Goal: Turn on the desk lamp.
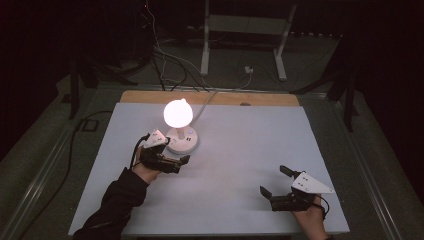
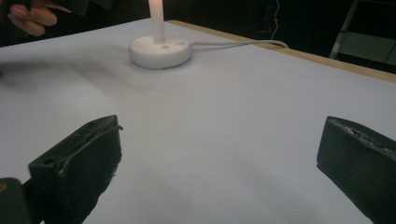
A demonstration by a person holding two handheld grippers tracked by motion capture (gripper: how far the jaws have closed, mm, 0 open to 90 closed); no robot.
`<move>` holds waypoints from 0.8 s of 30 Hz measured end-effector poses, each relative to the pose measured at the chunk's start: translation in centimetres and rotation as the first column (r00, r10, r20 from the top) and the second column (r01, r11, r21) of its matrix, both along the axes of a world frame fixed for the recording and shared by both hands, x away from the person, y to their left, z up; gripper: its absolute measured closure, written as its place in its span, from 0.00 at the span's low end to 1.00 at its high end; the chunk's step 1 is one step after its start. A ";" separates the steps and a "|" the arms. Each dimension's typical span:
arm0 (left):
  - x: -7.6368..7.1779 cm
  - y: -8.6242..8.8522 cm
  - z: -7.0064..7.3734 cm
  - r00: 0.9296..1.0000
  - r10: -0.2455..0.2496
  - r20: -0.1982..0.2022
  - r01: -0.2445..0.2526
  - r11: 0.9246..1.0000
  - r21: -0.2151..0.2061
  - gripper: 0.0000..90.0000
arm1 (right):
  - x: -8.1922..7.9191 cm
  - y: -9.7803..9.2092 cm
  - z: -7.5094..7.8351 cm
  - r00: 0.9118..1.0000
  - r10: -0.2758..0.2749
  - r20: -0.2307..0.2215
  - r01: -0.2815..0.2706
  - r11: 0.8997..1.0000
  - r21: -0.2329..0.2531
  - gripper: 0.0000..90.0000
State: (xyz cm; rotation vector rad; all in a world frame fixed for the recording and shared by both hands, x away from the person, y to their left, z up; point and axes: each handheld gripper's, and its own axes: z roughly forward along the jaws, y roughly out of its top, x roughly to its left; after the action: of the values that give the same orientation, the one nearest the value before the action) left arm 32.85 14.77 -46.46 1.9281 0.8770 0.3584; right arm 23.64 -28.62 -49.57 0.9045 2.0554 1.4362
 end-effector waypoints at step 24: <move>-2.9 4.0 -0.7 0.999 0.040 -0.018 -0.040 0.999 0.006 0.00 | 0.0 0.2 0.0 1.000 0.004 -0.002 -0.004 1.000 -0.006 0.00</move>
State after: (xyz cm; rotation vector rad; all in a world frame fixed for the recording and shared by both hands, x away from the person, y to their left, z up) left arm 29.96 18.82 -47.15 1.9242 0.9288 0.3680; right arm 23.61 -28.42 -49.58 0.9005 2.0627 1.4315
